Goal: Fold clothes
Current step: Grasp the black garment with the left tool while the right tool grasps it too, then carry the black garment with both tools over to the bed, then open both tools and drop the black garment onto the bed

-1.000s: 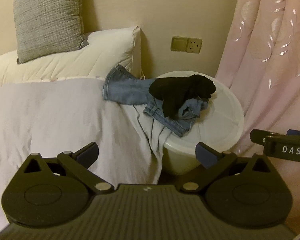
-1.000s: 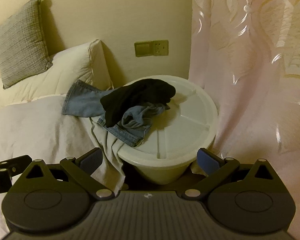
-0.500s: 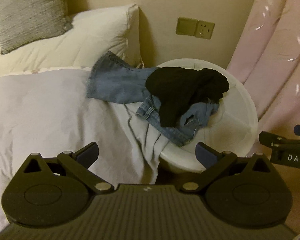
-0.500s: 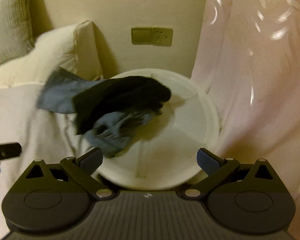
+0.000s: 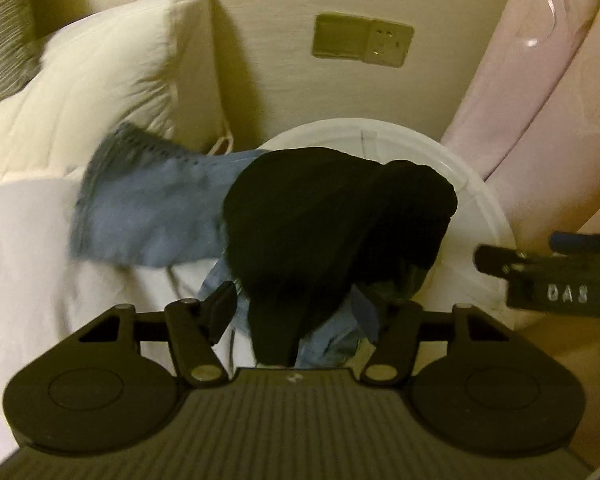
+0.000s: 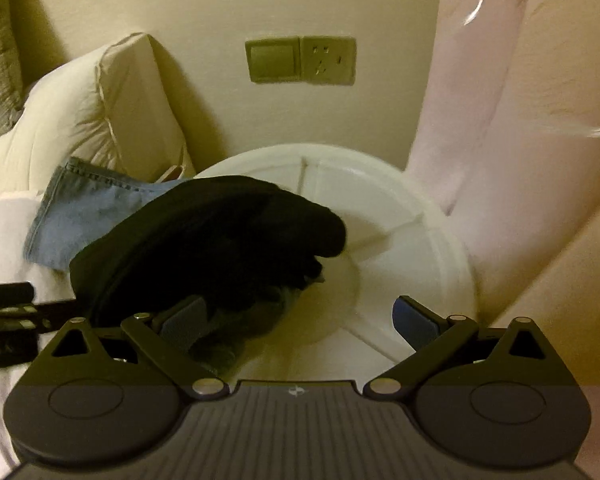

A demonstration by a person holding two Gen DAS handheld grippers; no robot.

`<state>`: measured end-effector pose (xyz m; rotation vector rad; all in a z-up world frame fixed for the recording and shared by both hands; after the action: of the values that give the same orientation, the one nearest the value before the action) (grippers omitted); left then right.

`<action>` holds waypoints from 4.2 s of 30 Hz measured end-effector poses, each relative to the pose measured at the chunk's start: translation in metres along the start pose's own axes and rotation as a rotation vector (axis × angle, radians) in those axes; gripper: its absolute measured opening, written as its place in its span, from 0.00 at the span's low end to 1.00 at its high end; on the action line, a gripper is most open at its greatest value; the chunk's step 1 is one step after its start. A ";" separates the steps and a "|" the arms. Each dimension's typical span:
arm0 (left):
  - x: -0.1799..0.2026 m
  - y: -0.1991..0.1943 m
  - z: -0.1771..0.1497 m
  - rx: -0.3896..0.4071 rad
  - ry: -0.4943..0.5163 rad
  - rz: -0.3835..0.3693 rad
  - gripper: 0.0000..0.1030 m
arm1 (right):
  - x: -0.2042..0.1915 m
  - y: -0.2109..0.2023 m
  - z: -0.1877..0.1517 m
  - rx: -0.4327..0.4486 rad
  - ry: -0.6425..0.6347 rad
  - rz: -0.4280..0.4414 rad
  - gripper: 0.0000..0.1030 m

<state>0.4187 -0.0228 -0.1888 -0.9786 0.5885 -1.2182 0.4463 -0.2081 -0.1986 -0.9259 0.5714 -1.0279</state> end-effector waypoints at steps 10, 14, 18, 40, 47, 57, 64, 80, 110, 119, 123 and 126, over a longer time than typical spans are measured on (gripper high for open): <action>-0.013 0.072 0.010 -0.096 0.018 0.013 0.78 | 0.041 0.077 0.020 -0.040 0.438 0.302 0.98; -0.028 0.084 0.019 -0.137 -0.051 -0.072 0.68 | 0.051 0.117 0.013 -0.073 0.684 0.420 0.97; -0.038 0.080 0.026 -0.120 -0.102 -0.156 0.56 | 0.051 0.146 0.015 -0.109 0.777 0.450 0.95; -0.053 -0.004 0.066 0.119 -0.157 -0.203 0.19 | 0.003 0.059 0.103 0.146 0.340 0.494 0.17; -0.106 -0.116 0.053 0.357 -0.288 -0.152 0.18 | -0.059 -0.029 0.141 0.329 0.180 0.665 0.17; -0.217 -0.311 -0.091 0.615 -0.589 0.227 0.18 | -0.276 -0.154 0.123 0.339 -0.164 1.102 0.17; -0.290 -0.449 -0.229 0.689 -0.736 0.611 0.19 | -0.470 -0.242 0.032 0.238 -0.409 1.387 0.16; -0.410 -0.498 -0.519 0.185 -1.228 0.896 0.33 | -0.686 -0.324 -0.268 -0.244 -0.978 1.251 0.59; -0.275 -0.515 -0.559 0.259 -1.612 1.010 0.40 | -0.639 -0.347 -0.311 -0.149 -1.534 1.121 0.77; -0.247 -0.517 -0.537 0.286 -1.600 1.066 0.44 | -0.614 -0.355 -0.299 -0.105 -1.545 1.186 0.79; -0.244 -0.517 -0.531 0.293 -1.590 1.081 0.46 | -0.611 -0.356 -0.294 -0.094 -1.540 1.201 0.79; -0.245 -0.518 -0.530 0.295 -1.590 1.089 0.47 | -0.613 -0.357 -0.293 -0.087 -1.538 1.208 0.79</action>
<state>-0.3433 0.0321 -0.0272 -0.8490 -0.3641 0.5619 -0.2089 0.1617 -0.0492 -0.9294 -0.2139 0.8544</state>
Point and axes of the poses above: each gripper's, at about its wrist camera, not at the fingertips, and y roughly the way its jaws point, x to its right, z to its top, the point moved 3 cm from there along y, roughly the way its jaws point, and after that the axes turned 13 degrees about -y, right-handed, at the moved point
